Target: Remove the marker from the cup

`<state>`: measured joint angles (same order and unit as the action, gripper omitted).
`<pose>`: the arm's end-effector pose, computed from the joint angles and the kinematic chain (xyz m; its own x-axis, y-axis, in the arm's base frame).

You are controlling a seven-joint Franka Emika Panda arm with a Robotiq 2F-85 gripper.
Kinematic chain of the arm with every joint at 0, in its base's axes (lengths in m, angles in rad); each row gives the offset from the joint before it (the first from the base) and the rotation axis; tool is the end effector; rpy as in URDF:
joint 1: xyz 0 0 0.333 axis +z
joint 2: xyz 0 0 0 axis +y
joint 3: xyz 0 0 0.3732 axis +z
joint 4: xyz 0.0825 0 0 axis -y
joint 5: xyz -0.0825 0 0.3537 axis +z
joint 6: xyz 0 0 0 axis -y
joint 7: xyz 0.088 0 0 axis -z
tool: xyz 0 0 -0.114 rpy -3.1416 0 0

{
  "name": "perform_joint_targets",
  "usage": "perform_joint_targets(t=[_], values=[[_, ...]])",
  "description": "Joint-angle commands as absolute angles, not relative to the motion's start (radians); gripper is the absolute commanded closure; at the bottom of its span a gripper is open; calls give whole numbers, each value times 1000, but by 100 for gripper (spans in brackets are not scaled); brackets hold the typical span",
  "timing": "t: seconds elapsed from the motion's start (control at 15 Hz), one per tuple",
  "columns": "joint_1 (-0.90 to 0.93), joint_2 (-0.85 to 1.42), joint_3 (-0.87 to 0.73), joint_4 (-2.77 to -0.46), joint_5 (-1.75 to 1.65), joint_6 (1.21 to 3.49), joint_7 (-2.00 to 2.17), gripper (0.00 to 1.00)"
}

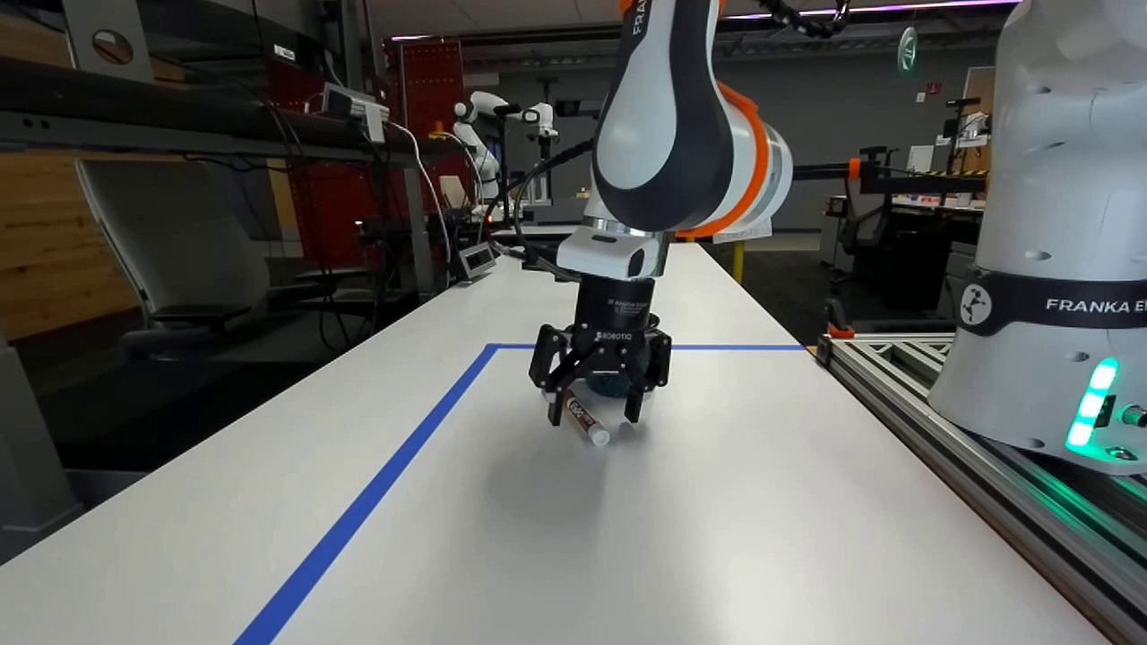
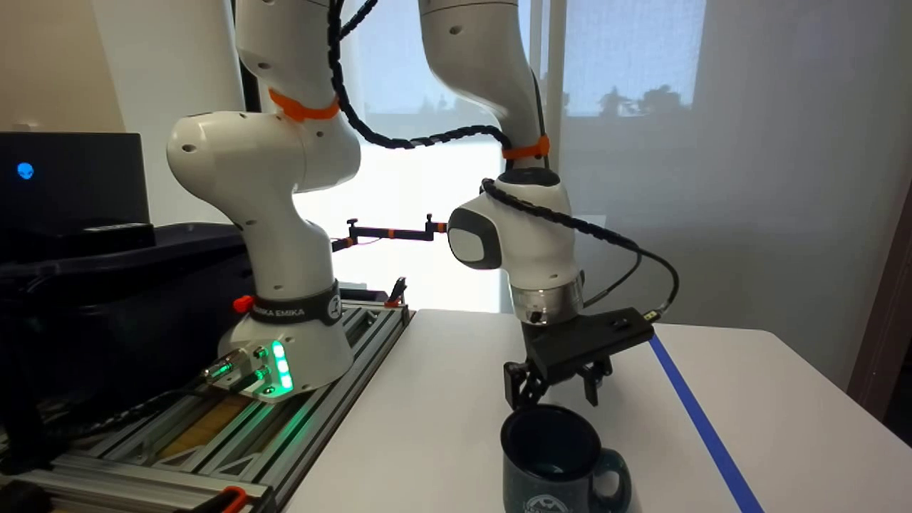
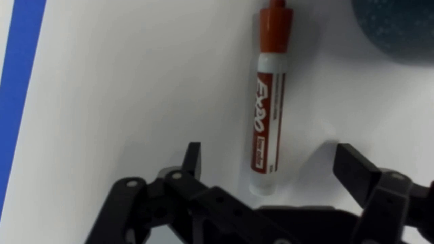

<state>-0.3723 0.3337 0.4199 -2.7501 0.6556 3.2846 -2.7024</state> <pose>0.3948 -0.0375 0.2180 -0.4623 0.8855 -0.0474 0.8650 0.4621 0.1958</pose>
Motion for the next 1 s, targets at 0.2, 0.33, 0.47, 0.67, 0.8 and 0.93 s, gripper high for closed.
perform_joint_targets(t=[0.2,0.33,0.47,0.67,0.8,0.93], values=[[-123,299,230,-2747,855,3284,-2757,0],[-176,328,257,-2743,799,3285,-2713,0],[-82,331,186,-2743,834,3286,-2710,0],[-67,332,172,-2743,838,3287,-2709,0],[-67,332,169,-2743,838,3287,-2709,0],[-67,332,168,-2743,838,3287,-2709,0]])
